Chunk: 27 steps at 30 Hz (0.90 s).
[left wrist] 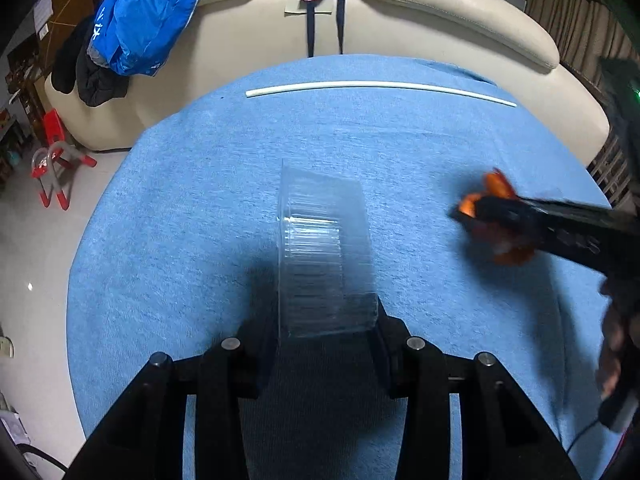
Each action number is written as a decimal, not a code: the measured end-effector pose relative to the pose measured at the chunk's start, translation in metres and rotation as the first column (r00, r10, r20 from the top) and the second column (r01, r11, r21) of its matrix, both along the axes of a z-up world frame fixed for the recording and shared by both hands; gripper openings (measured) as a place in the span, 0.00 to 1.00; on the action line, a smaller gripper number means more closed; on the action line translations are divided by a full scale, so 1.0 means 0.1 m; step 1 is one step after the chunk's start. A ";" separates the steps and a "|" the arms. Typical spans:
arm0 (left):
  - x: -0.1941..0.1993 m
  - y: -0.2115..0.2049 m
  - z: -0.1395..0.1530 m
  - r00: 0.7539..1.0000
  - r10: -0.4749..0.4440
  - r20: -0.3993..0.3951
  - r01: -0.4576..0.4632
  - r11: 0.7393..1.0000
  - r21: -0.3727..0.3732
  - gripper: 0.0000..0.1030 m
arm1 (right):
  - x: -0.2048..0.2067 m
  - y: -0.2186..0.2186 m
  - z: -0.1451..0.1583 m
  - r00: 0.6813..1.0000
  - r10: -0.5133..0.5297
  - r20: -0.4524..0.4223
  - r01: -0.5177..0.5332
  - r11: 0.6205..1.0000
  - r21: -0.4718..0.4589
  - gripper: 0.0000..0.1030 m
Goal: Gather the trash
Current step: 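Grasp the orange wrapper bundle with the right tool and lift it, then carry the orange wrappers in the right tool while the left tool carries the container to the wastebasket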
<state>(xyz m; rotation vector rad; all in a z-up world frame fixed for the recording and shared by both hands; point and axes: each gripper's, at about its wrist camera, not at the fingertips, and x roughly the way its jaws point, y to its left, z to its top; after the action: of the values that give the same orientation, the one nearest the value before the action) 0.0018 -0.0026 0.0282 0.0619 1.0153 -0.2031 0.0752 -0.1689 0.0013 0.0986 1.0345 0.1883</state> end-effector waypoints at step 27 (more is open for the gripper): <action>-1.32 -0.87 0.49 0.979 -0.188 0.084 0.188 0.982 0.004 0.42 | -2.53 -0.89 0.34 0.933 -0.353 0.062 0.351 0.935 0.041 0.27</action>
<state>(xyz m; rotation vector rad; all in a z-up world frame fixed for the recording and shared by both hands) -0.1301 -0.0893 0.0776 0.1623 0.9255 -0.3718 -0.1778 -0.2578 0.0349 0.3009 0.9288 -0.1198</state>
